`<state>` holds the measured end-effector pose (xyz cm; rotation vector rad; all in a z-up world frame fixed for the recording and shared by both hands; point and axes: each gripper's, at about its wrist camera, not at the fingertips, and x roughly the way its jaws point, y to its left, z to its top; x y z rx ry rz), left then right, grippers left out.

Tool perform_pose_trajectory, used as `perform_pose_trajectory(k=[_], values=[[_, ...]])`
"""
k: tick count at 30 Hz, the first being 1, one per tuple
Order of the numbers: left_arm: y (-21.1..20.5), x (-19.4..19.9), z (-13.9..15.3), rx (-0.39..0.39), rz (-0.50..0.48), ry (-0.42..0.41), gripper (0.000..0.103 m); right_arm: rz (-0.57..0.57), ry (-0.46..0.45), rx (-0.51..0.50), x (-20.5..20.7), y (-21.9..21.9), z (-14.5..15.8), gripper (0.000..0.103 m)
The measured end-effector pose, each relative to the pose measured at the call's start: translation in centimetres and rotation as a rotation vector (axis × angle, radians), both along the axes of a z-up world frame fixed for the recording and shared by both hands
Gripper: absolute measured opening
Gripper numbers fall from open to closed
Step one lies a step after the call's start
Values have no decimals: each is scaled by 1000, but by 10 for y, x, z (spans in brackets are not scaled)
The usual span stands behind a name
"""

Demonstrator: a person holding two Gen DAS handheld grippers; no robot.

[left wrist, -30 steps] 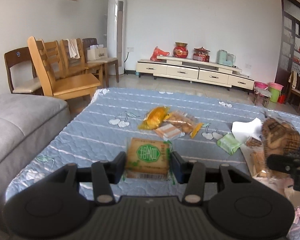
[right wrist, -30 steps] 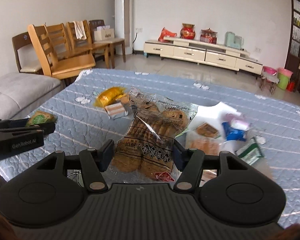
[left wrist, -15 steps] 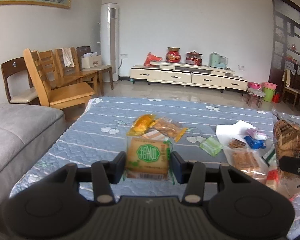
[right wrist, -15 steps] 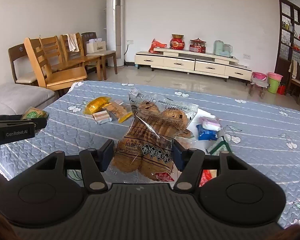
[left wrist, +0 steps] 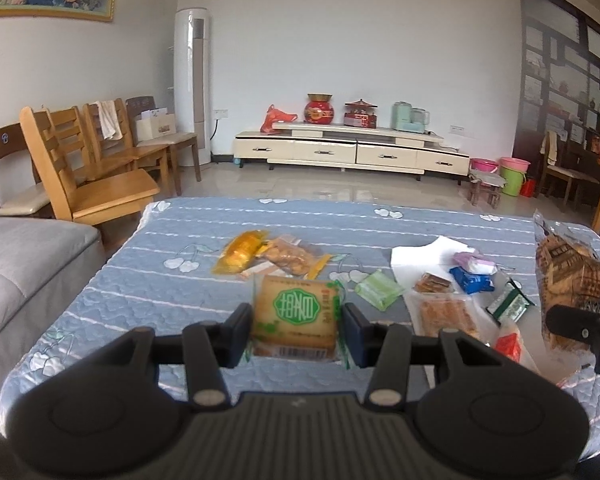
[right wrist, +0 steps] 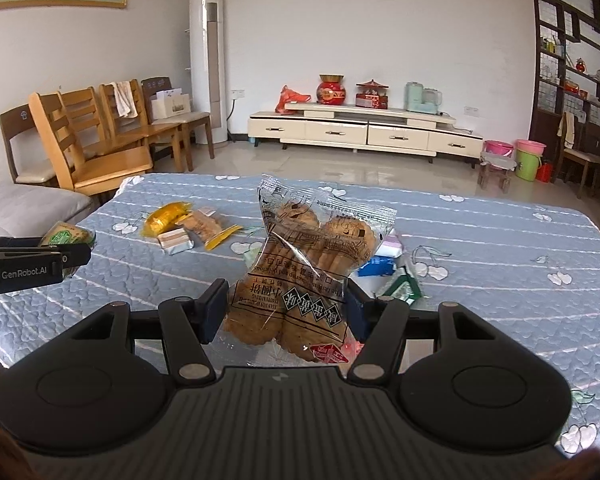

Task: Organize snacks
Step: 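Carry yellow pack in left tool while right tool carries bun bag toward tray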

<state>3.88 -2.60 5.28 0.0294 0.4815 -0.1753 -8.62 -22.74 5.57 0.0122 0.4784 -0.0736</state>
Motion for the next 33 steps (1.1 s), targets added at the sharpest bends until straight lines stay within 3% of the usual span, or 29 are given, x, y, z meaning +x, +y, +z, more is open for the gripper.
perform_pose_trajectory(k=[33], values=[[-64,-6,10,16,-151,-22,48,-111,-38,-9,17,20,-4,75]])
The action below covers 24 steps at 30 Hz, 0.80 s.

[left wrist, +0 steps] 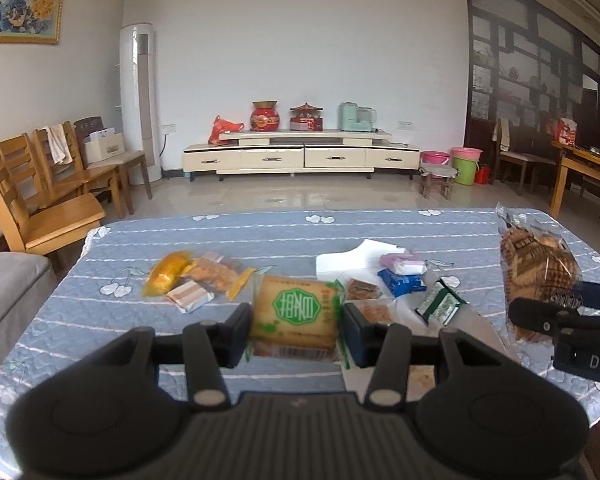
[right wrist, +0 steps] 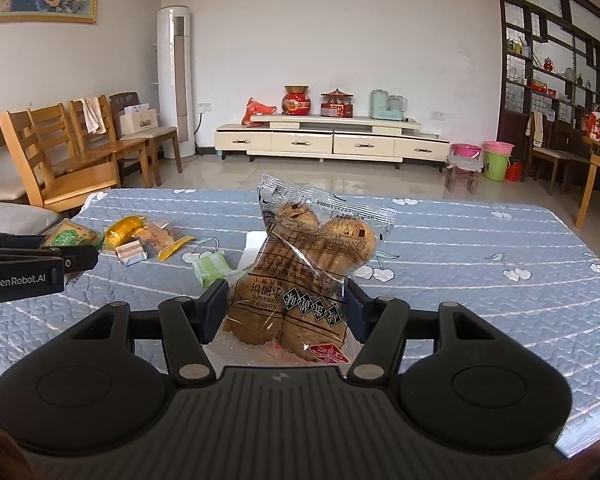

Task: Organize snacks
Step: 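Carry yellow pack in left tool while right tool carries bun bag toward tray, then lower clear bun bag into tray with right tool while left tool holds yellow pack above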

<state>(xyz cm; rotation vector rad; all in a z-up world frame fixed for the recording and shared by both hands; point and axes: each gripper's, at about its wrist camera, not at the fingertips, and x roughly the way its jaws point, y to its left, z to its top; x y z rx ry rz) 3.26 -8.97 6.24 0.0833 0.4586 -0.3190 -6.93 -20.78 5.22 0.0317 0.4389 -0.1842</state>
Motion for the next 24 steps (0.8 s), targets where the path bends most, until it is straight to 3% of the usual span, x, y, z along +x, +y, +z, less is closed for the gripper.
perform_pose_trajectory(k=[24], values=[[-45,9,-5,27,-91,14,48,-69,-1,-8,21,12,-12,75]])
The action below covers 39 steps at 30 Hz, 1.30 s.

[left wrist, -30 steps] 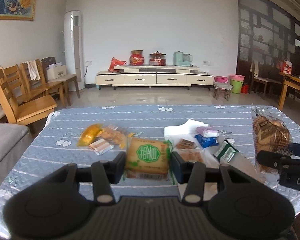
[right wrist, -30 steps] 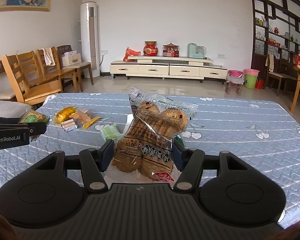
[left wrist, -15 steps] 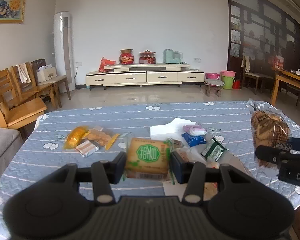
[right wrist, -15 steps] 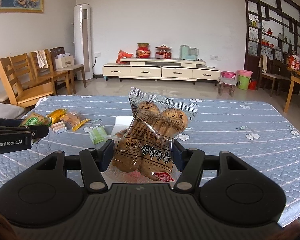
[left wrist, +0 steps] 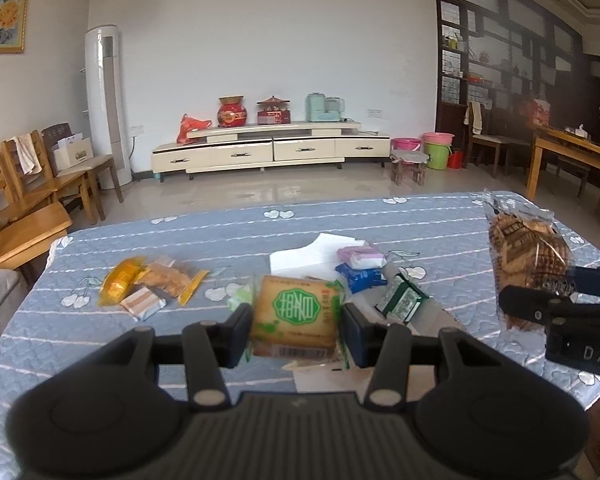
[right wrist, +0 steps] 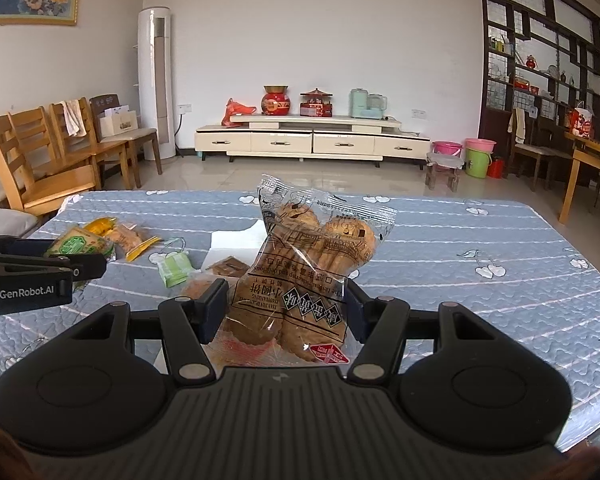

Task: Organize snacks
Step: 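Lower clear bun bag into tray with right tool while left tool holds yellow pack above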

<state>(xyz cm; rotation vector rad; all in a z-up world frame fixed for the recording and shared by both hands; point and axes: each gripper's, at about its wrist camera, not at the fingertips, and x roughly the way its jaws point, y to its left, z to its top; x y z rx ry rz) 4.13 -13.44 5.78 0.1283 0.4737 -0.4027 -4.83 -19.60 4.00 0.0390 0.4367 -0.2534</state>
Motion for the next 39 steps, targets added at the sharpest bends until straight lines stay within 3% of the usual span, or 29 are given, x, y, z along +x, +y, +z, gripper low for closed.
perform_pose_trajectory(k=[39], values=[[-42,33,-8,28,-22,4,48,73,-3,-26,30,-17,-9,75]])
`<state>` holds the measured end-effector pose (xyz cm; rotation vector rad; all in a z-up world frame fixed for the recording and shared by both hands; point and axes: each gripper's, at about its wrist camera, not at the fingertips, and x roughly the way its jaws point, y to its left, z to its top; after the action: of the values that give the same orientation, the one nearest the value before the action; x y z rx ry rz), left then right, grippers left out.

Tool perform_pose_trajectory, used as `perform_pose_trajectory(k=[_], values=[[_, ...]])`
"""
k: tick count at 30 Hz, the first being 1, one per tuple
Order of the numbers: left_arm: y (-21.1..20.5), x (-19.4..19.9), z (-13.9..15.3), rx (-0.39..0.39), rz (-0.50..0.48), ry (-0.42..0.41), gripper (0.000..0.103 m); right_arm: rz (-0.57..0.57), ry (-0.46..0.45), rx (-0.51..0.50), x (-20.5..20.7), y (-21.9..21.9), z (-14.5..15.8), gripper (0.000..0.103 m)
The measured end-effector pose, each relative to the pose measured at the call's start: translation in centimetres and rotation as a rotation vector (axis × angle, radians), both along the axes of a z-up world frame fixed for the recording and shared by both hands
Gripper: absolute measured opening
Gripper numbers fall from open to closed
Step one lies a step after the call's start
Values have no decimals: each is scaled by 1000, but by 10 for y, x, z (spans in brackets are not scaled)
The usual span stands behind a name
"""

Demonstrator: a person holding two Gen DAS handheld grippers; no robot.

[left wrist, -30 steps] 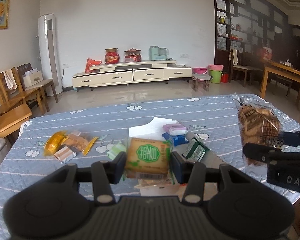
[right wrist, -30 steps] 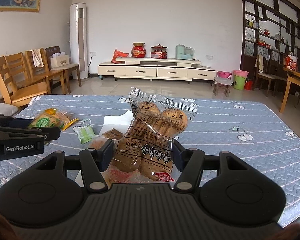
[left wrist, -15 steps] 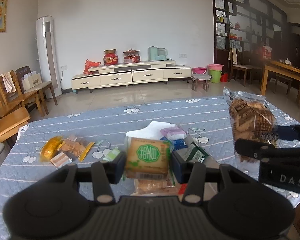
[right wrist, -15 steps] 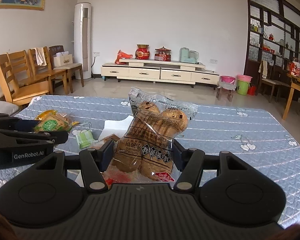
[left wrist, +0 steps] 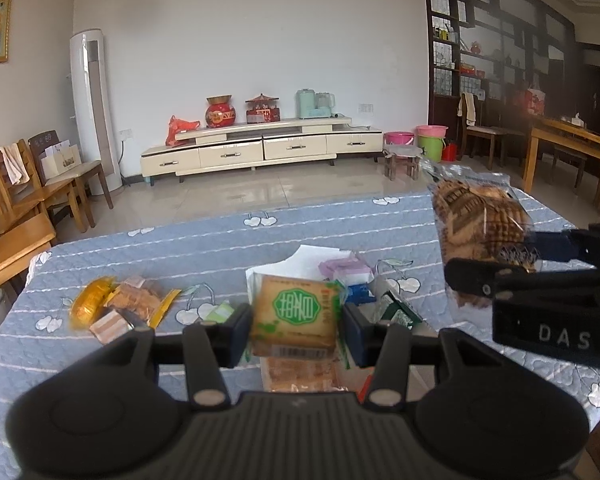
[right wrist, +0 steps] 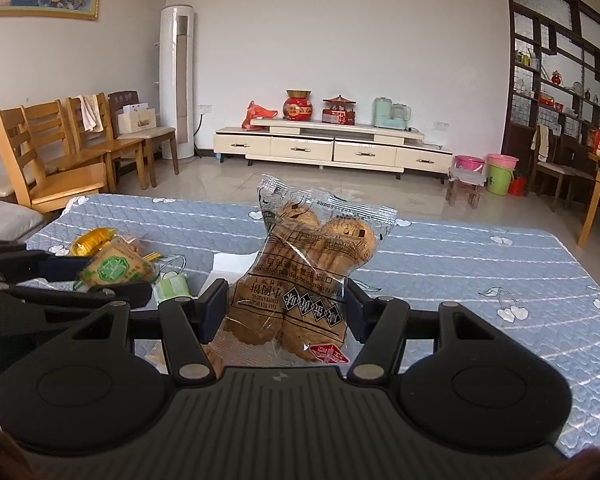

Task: Organize snacks
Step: 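Lower clear bun bag into tray with right tool while left tool holds yellow pack above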

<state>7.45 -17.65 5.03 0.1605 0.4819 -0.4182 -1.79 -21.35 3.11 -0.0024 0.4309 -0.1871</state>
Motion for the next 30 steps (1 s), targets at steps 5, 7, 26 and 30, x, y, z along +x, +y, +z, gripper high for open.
perform_pose_trajectory(k=[5,7,26,30], values=[[-5,7,-6,5,0,14,48,14,16,-9,7,-3,-1,75],[-6,10,-8,6,-1,21,48,21,24,-9,10,-5,-1,75],[-19,41,-27,12,-7,71,48,99,115,-45,38,-24,-7,75],[-22,48,-32,13,-10,85,48,108,141,-59,45,-29,-9,75]])
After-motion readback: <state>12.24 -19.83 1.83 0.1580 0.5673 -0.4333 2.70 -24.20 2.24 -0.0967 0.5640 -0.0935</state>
